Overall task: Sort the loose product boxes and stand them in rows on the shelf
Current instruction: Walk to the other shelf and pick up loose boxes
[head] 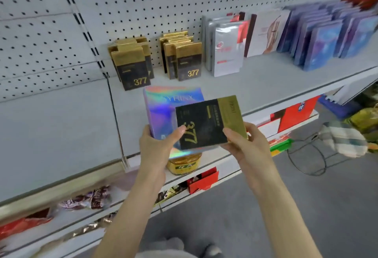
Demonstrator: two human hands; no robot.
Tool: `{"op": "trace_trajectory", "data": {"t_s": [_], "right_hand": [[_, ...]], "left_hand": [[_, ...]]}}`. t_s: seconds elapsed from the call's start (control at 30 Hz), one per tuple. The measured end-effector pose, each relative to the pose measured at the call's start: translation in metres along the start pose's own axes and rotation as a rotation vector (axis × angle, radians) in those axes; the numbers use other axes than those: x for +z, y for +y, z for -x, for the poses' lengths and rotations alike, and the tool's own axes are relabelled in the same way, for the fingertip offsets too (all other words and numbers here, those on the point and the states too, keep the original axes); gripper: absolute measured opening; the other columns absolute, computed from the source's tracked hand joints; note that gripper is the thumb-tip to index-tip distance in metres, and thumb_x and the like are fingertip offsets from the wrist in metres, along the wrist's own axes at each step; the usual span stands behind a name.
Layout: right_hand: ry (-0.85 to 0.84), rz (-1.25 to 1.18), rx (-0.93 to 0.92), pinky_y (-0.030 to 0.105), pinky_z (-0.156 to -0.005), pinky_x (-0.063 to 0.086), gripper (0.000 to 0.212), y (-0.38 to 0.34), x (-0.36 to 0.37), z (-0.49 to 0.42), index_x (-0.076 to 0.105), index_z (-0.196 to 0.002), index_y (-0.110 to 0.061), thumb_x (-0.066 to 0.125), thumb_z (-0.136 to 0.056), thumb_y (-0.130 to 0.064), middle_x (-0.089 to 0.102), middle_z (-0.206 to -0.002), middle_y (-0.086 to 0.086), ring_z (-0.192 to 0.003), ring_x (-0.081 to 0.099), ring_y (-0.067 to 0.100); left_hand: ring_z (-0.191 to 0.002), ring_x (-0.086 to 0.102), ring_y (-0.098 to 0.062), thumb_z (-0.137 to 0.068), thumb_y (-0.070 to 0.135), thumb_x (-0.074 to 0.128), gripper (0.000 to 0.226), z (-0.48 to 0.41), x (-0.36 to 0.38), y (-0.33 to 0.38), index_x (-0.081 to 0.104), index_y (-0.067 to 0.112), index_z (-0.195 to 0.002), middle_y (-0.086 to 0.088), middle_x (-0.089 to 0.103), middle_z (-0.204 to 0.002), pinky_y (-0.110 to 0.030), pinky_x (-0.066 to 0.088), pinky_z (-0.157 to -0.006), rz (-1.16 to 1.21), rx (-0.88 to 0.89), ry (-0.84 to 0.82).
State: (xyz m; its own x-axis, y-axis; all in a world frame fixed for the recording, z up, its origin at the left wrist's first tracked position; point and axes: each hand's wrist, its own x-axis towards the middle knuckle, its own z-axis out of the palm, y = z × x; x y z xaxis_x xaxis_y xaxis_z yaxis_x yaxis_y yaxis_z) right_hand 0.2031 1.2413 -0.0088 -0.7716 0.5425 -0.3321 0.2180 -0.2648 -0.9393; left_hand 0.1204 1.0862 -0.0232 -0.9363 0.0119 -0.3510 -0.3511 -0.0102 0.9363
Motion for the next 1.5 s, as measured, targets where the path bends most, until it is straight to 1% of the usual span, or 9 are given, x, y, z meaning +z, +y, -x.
{"op": "trace_trajectory", "data": {"t_s": [0.1, 0.23, 0.4, 0.67, 0.87, 1.1, 1.23, 1.37, 1.5], "right_hand": [[-0.001, 0.05, -0.049, 0.029, -0.085, 0.057, 0.044, -0.007, -0.013, -0.012, 0.056, -0.116, -0.017, 0.072, -0.079, -0.036, 0.067, -0.11, -0.002, -0.095, 0.069, 0.014], [-0.056, 0.144, -0.144, 0.017, -0.059, 0.053, 0.027, -0.018, -0.049, -0.031, 0.061, -0.11, -0.016, 0.068, -0.086, -0.028, 0.069, -0.098, 0.004, -0.08, 0.068, 0.018], [-0.082, 0.187, -0.214, 0.02, -0.061, 0.052, 0.024, -0.033, -0.074, -0.062, 0.061, -0.112, -0.015, 0.067, -0.089, -0.018, 0.068, -0.095, 0.004, -0.08, 0.065, 0.019], [-0.101, 0.489, -0.348, 0.025, -0.065, 0.056, 0.032, -0.045, -0.05, -0.13, 0.052, -0.105, -0.015, 0.074, -0.083, -0.023, 0.061, -0.096, 0.001, -0.084, 0.065, 0.018], [-0.238, 0.824, -0.49, 0.023, -0.071, 0.048, 0.026, -0.064, -0.006, -0.185, 0.049, -0.104, -0.02, 0.068, -0.087, -0.028, 0.057, -0.103, -0.003, -0.088, 0.063, 0.019], [-0.467, 0.861, -0.577, 0.043, -0.083, 0.056, 0.021, -0.064, 0.091, -0.233, 0.052, -0.099, -0.023, 0.07, -0.087, -0.021, 0.058, -0.104, -0.004, -0.095, 0.061, 0.02], [-0.572, 0.88, -0.688, 0.038, -0.084, 0.055, 0.023, -0.059, 0.15, -0.245, 0.06, -0.106, -0.017, 0.07, -0.086, -0.019, 0.064, -0.103, 0.0, -0.09, 0.063, 0.017], [-0.569, 0.935, -0.775, 0.023, -0.081, 0.043, 0.029, -0.059, 0.194, -0.254, 0.059, -0.115, -0.012, 0.068, -0.088, -0.02, 0.063, -0.106, 0.003, -0.09, 0.057, 0.014], [-0.506, 0.948, -0.792, 0.032, -0.099, 0.048, 0.035, -0.06, 0.209, -0.265, 0.052, -0.123, -0.014, 0.065, -0.09, -0.018, 0.063, -0.12, 0.006, -0.108, 0.061, 0.02]], "left_hand": [[-0.101, 0.063, -0.018, -0.067, 0.027, 0.084, 0.059, 0.017, 0.015, -0.007, 0.055, 0.02, -0.117, 0.001, 0.065, -0.107, -0.027, 0.054, -0.07, 0.071, 0.028, 0.086], [-0.096, 0.066, -0.031, -0.071, 0.028, 0.081, 0.033, 0.041, 0.034, -0.026, 0.062, 0.023, -0.098, -0.002, 0.069, -0.097, -0.058, 0.053, -0.086, 0.159, -0.014, 0.211], [-0.098, 0.066, -0.038, -0.082, 0.018, 0.073, 0.021, 0.053, 0.036, -0.041, 0.063, 0.016, -0.101, -0.01, 0.071, -0.103, -0.064, 0.05, -0.086, 0.302, -0.019, 0.352], [-0.089, 0.066, -0.023, -0.087, 0.013, 0.067, 0.018, 0.021, 0.033, -0.039, 0.06, 0.017, -0.103, -0.003, 0.068, -0.1, -0.028, 0.056, -0.062, 0.415, 0.074, 0.541], [-0.086, 0.064, -0.019, -0.086, 0.015, 0.068, 0.03, -0.029, 0.028, -0.044, 0.06, 0.011, -0.115, -0.006, 0.067, -0.104, -0.03, 0.055, -0.071, 0.417, 0.092, 0.656], [-0.078, 0.061, -0.006, -0.088, 0.015, 0.066, 0.023, -0.061, -0.004, -0.049, 0.056, 0.011, -0.108, 0.002, 0.064, -0.093, -0.011, 0.051, -0.065, 0.415, 0.175, 0.831], [-0.076, 0.057, -0.006, -0.088, 0.017, 0.065, 0.021, -0.071, -0.031, -0.051, 0.056, 0.01, -0.106, 0.002, 0.061, -0.092, -0.013, 0.047, -0.068, 0.323, 0.195, 0.877], [-0.08, 0.058, -0.011, -0.089, 0.014, 0.064, 0.02, -0.084, -0.045, -0.054, 0.058, 0.009, -0.107, -0.002, 0.064, -0.092, -0.015, 0.049, -0.067, 0.317, 0.149, 0.827], [-0.082, 0.061, -0.014, -0.089, 0.012, 0.064, 0.023, -0.091, -0.046, -0.062, 0.059, 0.004, -0.109, -0.007, 0.065, -0.097, -0.011, 0.05, -0.062, 0.351, 0.118, 0.811]]}}
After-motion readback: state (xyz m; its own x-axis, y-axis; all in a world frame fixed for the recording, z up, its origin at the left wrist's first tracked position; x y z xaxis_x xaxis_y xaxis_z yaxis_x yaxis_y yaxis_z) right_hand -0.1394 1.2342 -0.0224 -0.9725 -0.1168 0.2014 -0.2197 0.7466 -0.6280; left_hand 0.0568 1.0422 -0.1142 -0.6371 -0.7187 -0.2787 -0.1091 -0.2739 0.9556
